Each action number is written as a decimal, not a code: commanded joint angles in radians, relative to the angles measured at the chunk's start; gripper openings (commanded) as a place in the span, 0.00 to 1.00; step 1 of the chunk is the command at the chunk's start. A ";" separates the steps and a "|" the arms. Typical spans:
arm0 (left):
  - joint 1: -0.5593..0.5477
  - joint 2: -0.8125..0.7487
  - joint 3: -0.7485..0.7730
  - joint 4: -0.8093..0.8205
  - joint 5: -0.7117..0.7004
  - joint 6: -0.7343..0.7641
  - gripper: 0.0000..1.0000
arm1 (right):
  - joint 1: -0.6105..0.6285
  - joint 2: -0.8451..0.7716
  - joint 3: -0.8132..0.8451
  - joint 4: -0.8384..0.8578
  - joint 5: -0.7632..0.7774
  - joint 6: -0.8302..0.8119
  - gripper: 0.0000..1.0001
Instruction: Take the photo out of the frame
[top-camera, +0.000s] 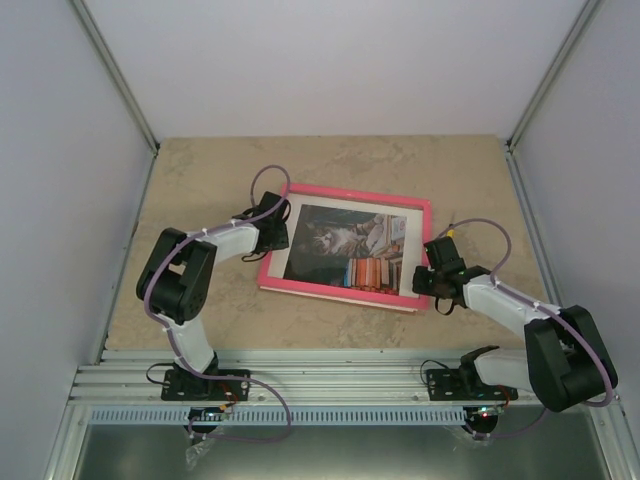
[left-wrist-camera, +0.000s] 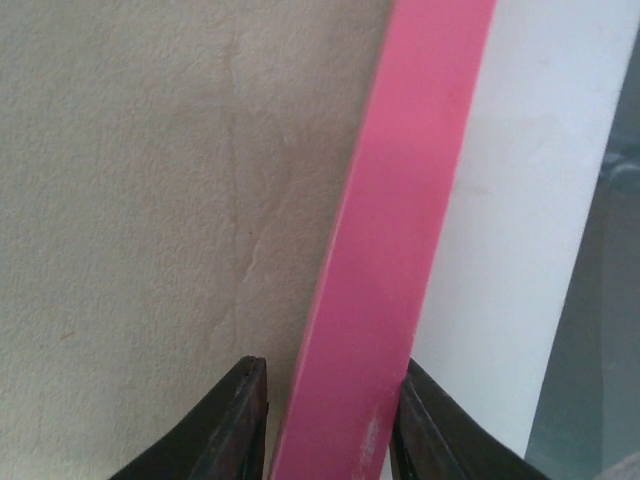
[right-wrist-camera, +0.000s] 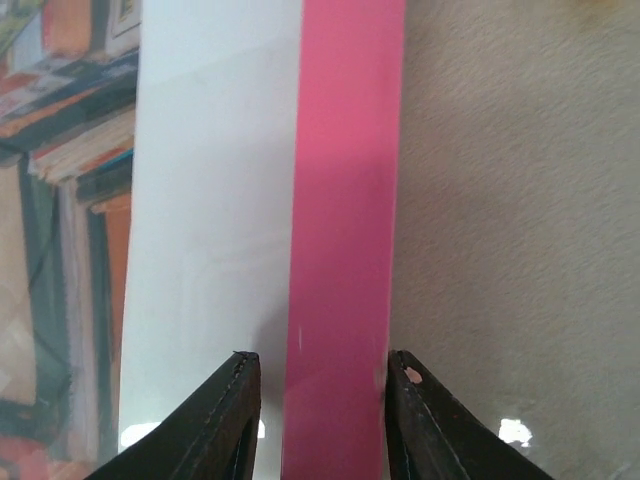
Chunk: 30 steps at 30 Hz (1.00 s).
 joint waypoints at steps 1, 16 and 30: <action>-0.005 0.029 0.006 -0.057 -0.010 -0.004 0.29 | -0.007 -0.005 -0.011 0.009 0.007 -0.008 0.34; -0.005 -0.057 0.013 -0.088 -0.025 -0.006 0.10 | -0.004 -0.086 0.037 -0.048 0.007 -0.030 0.11; -0.005 -0.145 0.041 -0.164 -0.137 -0.101 0.07 | 0.038 -0.155 0.117 -0.078 0.023 -0.073 0.07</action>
